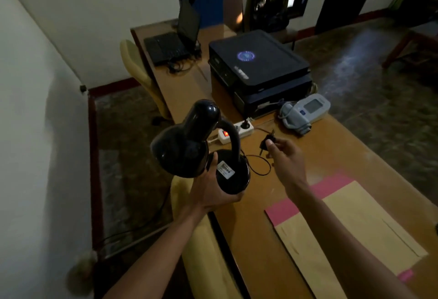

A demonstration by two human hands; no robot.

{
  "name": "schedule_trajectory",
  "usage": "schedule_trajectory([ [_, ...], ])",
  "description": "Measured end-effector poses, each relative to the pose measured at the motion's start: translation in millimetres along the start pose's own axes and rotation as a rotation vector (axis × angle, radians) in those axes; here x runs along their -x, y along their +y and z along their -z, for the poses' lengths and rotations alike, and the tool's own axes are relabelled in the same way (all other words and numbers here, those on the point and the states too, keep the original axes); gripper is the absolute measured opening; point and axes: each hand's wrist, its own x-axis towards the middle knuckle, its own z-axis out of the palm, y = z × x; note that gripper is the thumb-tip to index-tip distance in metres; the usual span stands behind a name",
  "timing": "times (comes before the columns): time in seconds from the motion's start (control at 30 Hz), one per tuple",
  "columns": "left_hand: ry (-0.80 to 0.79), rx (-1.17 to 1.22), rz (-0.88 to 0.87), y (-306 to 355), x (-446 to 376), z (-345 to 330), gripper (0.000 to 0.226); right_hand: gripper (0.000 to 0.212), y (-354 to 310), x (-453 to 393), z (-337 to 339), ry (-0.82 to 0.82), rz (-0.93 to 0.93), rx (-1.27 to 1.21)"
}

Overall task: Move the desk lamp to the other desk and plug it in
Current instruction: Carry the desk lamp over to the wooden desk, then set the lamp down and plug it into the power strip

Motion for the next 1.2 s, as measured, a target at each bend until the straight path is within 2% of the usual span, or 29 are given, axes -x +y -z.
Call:
schedule_trajectory([
  [0.17,-0.094,-0.048,0.056,-3,-34,-64,0.136,0.013,53,-50,9,0.01,-0.048,-0.026],
  [0.43,-0.148,-0.086,0.152,-10,-47,-130,0.133,0.01,111,-81,22,-0.006,-0.104,-0.051],
  [1.0,-0.156,-0.08,0.093,-13,-48,-142,0.141,0.007,122,-85,31,-0.015,-0.121,-0.057],
  [1.2,-0.151,-0.021,0.169,-5,-44,-142,0.141,0.005,126,-81,30,-0.009,-0.125,-0.084],
])
